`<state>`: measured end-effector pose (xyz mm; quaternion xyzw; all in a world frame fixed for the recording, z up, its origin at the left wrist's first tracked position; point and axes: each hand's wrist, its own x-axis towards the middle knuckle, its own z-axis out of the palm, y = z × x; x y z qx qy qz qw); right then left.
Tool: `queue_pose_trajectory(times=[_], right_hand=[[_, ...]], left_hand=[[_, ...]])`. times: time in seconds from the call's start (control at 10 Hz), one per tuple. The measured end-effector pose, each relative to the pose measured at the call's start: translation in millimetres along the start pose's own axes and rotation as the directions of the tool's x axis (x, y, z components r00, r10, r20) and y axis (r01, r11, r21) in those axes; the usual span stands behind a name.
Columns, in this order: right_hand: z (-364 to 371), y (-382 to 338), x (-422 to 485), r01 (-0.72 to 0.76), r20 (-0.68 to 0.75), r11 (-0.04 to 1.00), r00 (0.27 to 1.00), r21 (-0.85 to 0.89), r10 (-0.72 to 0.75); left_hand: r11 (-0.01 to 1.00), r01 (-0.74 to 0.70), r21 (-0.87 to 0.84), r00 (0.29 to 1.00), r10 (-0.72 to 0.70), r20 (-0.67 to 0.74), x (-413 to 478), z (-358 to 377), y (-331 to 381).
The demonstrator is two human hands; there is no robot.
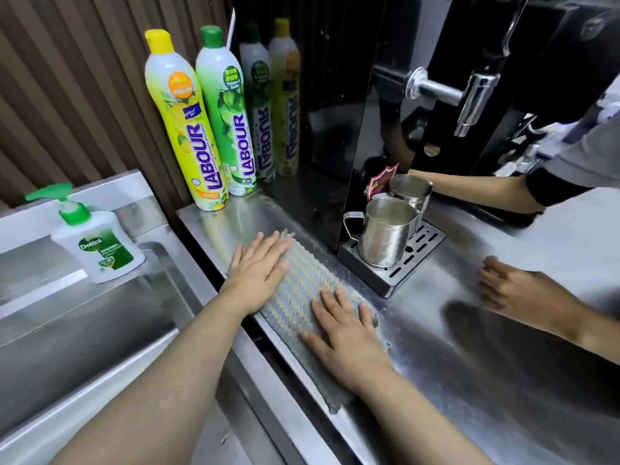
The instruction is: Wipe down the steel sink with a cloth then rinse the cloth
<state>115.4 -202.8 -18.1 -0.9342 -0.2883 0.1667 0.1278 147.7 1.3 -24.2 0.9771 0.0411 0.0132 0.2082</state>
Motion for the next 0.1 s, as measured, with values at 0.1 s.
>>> queue_pose_trajectory(times=[0.1], right_hand=[[4.5, 7.8, -34.2, 0.176, -0.121, 0.983, 0.978, 0.052, -0.169]], left_hand=[[0.990, -0.014, -0.138, 0.997, 0.003, -0.079, -54.5, -9.8, -18.0]])
